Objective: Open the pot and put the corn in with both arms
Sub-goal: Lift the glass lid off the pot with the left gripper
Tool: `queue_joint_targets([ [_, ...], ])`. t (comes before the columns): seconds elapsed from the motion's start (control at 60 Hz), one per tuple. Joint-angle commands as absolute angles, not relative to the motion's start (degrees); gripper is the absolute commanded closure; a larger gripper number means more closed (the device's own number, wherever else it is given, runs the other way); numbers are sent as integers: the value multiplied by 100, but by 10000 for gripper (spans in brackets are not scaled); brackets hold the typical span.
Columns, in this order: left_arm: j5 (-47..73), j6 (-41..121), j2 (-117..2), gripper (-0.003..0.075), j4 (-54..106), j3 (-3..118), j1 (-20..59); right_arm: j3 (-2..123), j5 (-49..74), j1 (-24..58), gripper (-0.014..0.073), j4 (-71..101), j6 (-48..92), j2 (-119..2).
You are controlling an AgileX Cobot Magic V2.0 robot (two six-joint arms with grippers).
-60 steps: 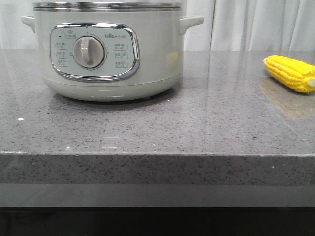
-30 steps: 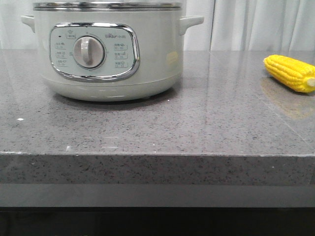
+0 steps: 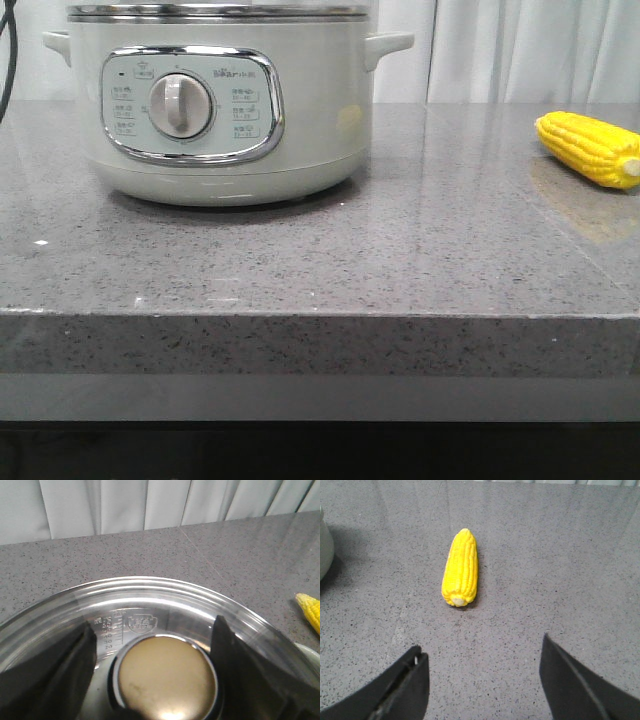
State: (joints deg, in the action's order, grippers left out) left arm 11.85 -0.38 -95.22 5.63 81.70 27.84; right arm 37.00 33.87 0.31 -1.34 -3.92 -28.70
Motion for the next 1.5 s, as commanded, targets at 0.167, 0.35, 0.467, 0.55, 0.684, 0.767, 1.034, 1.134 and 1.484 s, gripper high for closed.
queue_joint_targets([
  [0.167, 895, -42, -9274, 297, 630, 8375, 2816, 3872, 2975, -5, 97, -204, -354, -2945],
  [0.35, 895, -42, -9274, 445, 630, 8390, 2816, 3872, 2975, -5, 97, -204, -354, -2945],
  [0.467, 895, -42, -9263, 498, 630, 8532, 2818, 3872, 2937, -5, 97, -204, -354, -2945],
  [0.55, 895, -42, -9229, 500, 630, 8694, 2818, 3872, 2937, -5, 97, -204, -354, -2945],
  [0.684, 1026, -42, -9056, 500, 630, 9041, 2818, 3872, 2944, -5, 97, -204, -354, -2945],
  [0.767, 1298, -42, -8834, 500, 630, 9266, 2818, 3872, 2937, -5, 97, -204, -354, -2945],
  [1.034, 2211, -42, -7845, 499, 602, 9426, 2477, 3872, 2944, -5, 97, -204, -354, -2945],
  [1.134, 2562, -42, -7485, 499, 588, 9273, 2129, 3872, 2972, -5, 97, -204, -354, -2945],
  [1.484, 2656, -40, -6082, 499, 305, 7446, 1041, 3872, 3021, -5, 99, -204, -359, -2953],
])
